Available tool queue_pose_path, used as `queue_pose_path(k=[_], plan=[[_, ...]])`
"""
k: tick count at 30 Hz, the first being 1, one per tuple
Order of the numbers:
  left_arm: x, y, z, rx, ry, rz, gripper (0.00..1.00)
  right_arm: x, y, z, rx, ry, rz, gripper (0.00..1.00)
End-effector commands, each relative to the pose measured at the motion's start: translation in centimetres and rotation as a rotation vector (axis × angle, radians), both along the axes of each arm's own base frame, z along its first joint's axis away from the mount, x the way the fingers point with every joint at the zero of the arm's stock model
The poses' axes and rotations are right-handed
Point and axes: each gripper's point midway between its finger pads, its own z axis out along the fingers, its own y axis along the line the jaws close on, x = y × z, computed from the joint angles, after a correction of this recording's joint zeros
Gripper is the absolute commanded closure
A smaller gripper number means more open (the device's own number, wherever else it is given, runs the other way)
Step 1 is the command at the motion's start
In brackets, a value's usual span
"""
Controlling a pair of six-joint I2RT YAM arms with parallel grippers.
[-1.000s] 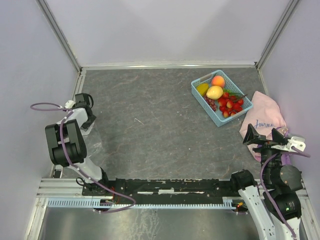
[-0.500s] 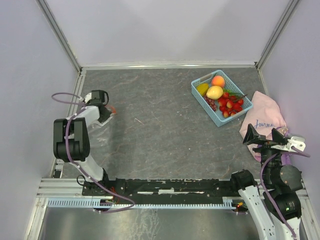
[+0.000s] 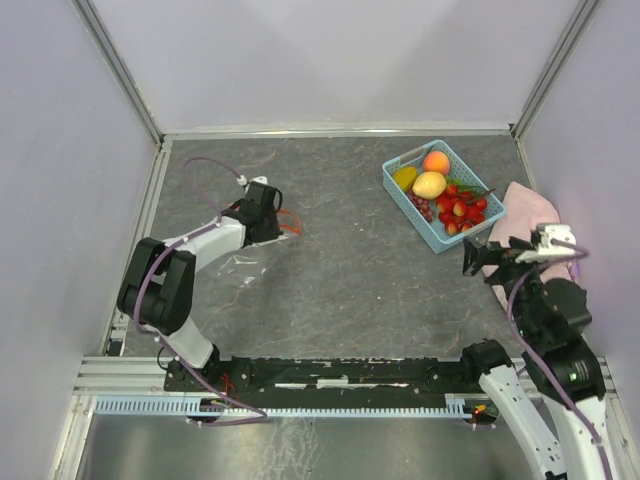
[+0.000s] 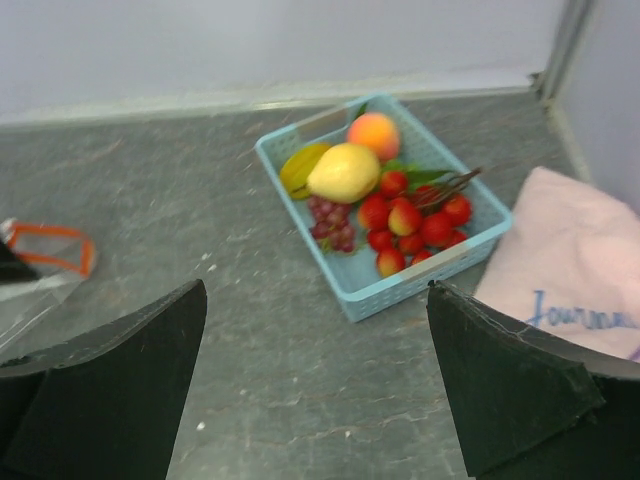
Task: Place the food in the zip-top bag and seal the zipper
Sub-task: Move the zipper food storage bag to the center of the board, then open the zipper of the food storage bag.
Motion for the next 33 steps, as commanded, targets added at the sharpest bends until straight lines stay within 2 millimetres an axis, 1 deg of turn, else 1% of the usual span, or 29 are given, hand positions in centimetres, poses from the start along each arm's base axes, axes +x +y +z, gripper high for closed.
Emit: queue_pose_path(k=[1, 3, 5, 9, 12, 15, 17, 20, 22, 25, 27, 28, 33], plan=[[-0.5, -6.1, 4.5, -0.049, -0.175, -0.25, 0.97, 1.3, 4.6, -0.6, 0.034, 0.133, 0.21, 0.01], [-1.5, -8.3, 5.7, -0.048, -0.22, -0.334, 0.97, 2.0, 6.0, -1.2, 0.05, 0.188, 0.272, 0.01], [-2.4, -10.0, 6.7, -0.05, -0.259, -0.401, 0.97, 2.6, 7.4, -1.7, 0.065, 0.238, 0.329, 0.01], [-4.4, -12.2, 7.5, -0.075, -0.306, -0.503, 0.97, 4.2, 9.9, -3.9, 0.085, 0.338, 0.424, 0.0], [-5.8, -13.2, 8.4, -0.077, -0.348, -0.569, 0.97, 5.7, 11.8, -6.1, 0.139, 0.408, 0.484, 0.03], [-7.2, -14.2, 9.0, -0.076, -0.377, -0.632, 0.97, 7.3, 14.6, -8.3, 0.226, 0.484, 0.572, 0.06], [-8.2, -14.9, 9.1, -0.089, -0.378, -0.679, 0.97, 8.2, 16.2, -9.2, 0.261, 0.524, 0.613, 0.09], [-9.5, -15.9, 9.0, -0.094, -0.376, -0.739, 0.97, 9.2, 18.3, -10.7, 0.245, 0.574, 0.649, 0.09], [-10.3, -16.3, 8.8, -0.09, -0.369, -0.766, 0.97, 9.8, 19.7, -11.2, 0.234, 0.588, 0.672, 0.09], [-11.2, -16.8, 8.8, -0.081, -0.371, -0.796, 0.97, 11.4, 20.7, -12.2, 0.218, 0.613, 0.647, 0.1], [-11.7, -17.2, 9.0, -0.082, -0.376, -0.813, 0.97, 12.3, 21.4, -13.3, 0.214, 0.644, 0.638, 0.11], [-12.0, -17.4, 9.1, -0.084, -0.38, -0.825, 0.97, 12.7, 21.9, -14.2, 0.211, 0.669, 0.641, 0.12], [-13.0, -18.3, 9.6, -0.083, -0.402, -0.874, 0.97, 13.6, 24.2, -16.4, 0.217, 0.72, 0.654, 0.17]])
